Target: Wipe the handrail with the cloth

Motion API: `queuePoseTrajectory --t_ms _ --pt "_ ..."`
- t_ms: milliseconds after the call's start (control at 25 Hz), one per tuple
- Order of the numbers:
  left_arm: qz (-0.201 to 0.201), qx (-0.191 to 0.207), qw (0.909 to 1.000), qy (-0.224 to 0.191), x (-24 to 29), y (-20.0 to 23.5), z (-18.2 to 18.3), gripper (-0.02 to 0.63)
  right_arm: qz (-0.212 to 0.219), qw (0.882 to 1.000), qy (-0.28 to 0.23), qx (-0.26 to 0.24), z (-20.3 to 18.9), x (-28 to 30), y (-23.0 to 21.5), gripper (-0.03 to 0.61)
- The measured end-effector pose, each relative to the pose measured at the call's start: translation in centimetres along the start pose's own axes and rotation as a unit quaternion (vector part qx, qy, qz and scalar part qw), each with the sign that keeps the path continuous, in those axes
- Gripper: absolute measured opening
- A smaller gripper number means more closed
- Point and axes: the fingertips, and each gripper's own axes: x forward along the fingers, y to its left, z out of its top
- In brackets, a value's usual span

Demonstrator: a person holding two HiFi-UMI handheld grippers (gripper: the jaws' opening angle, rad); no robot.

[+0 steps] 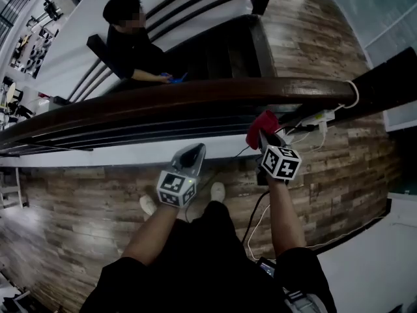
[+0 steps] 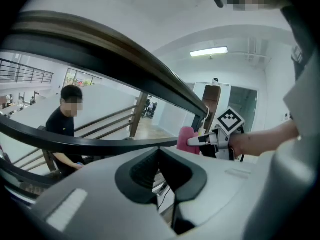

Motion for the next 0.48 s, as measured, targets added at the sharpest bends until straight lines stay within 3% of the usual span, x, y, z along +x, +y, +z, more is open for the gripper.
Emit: queuePoseTrajectory --t_ms 240,480 --pt "0.057 -0.016 0.9978 -0.029 -10.0 9.3 0.0 0.000 0.058 0.997 0.044 -0.033 -6.8 2.8 14.9 0.046" --pt "0.124 -0.007 0.9902 -0.064 -21.3 20.0 1.2 0.000 0.127 0.985 0.055 -0.099 -9.5 6.6 31.7 0.046"
